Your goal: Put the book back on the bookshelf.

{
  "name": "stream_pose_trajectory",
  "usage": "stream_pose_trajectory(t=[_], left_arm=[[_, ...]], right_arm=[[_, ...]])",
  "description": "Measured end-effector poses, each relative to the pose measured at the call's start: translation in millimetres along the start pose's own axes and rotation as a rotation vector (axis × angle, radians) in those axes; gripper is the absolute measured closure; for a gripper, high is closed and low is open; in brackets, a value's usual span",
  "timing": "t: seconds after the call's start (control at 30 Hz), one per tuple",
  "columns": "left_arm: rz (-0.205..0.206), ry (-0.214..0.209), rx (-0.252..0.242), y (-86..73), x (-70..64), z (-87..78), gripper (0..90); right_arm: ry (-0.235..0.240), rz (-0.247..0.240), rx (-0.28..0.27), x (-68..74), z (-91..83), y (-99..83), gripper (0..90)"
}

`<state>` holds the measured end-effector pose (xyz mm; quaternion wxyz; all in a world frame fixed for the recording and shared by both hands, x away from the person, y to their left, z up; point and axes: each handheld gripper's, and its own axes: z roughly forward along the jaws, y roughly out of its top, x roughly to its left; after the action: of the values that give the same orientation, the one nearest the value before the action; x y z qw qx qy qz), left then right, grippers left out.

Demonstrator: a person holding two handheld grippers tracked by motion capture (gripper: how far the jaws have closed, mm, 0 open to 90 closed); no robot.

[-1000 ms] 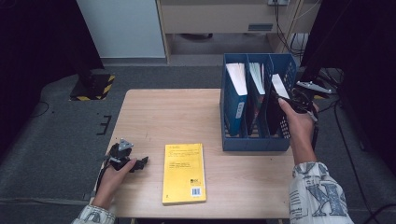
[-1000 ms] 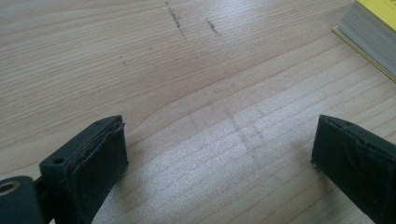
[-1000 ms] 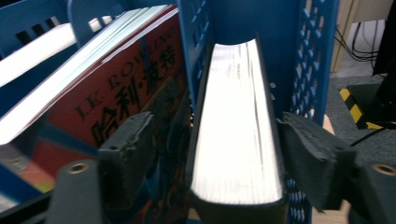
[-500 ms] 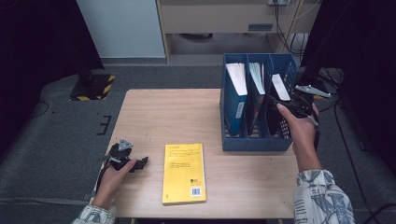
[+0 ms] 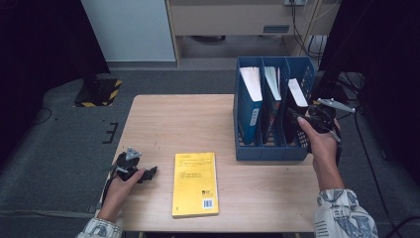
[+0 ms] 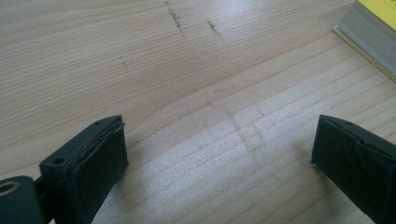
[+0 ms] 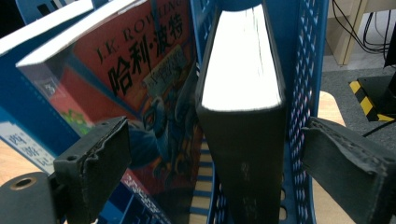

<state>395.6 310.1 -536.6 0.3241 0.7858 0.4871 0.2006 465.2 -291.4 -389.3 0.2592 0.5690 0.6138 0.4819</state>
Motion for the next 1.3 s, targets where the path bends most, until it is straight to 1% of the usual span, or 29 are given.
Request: stream_pose_trajectory(t=[0.13, 0.23, 0.5, 0.63, 0.7, 0.93, 1.0, 1.03, 1.13, 1.23, 1.3], left_arm=[[0.0, 0.0, 0.0, 0.0, -0.1, 0.0, 2.4], [-0.001, 0.001, 0.0, 0.0, -0.2, 0.1, 2.4], [0.0, 0.001, 0.0, 0.0, -0.2, 0.1, 2.4], [0.0, 0.001, 0.0, 0.1, -0.2, 0.1, 2.4], [0.0, 0.001, 0.0, 0.1, -0.3, 0.1, 2.3], [0.001, 0.0, 0.0, 0.1, -0.4, 0.2, 2.3], [0.003, 0.0, 0.002, 0.2, -0.3, 0.1, 2.2], [0.003, -0.001, 0.002, 0.2, -0.3, 0.1, 2.2], [0.004, -0.001, 0.002, 0.2, -0.3, 0.2, 2.0], [0.005, -0.001, 0.003, 0.3, -0.4, 0.3, 1.8], [0.005, -0.001, 0.003, 0.3, -0.5, 0.3, 1.7]], right_arm=[[0.01, 0.019, 0.003, -0.7, -2.6, -5.0, 7.9], [0.016, 0.024, 0.006, -0.5, -5.0, -8.5, 7.6], [0.027, 0.03, 0.011, 0.6, -13.3, -19.5, 7.3], [0.033, 0.033, 0.005, 3.6, -19.1, -25.2, 7.1], [0.039, 0.023, 0.004, 6.2, -22.3, -28.3, 7.1], [0.059, -0.008, 0.007, 21.0, -28.7, -43.1, 7.1], [0.06, -0.035, 0.009, 27.0, -30.5, -47.4, 6.9], [0.061, -0.04, 0.01, 30.4, -31.5, -50.1, 6.9], [0.087, -0.046, 0.006, 40.6, -32.6, -61.1, 6.8], [0.108, -0.064, 0.003, 52.1, -32.2, -73.1, 6.9], [0.123, -0.077, 0.002, 60.4, -32.8, -76.9, 7.0]])
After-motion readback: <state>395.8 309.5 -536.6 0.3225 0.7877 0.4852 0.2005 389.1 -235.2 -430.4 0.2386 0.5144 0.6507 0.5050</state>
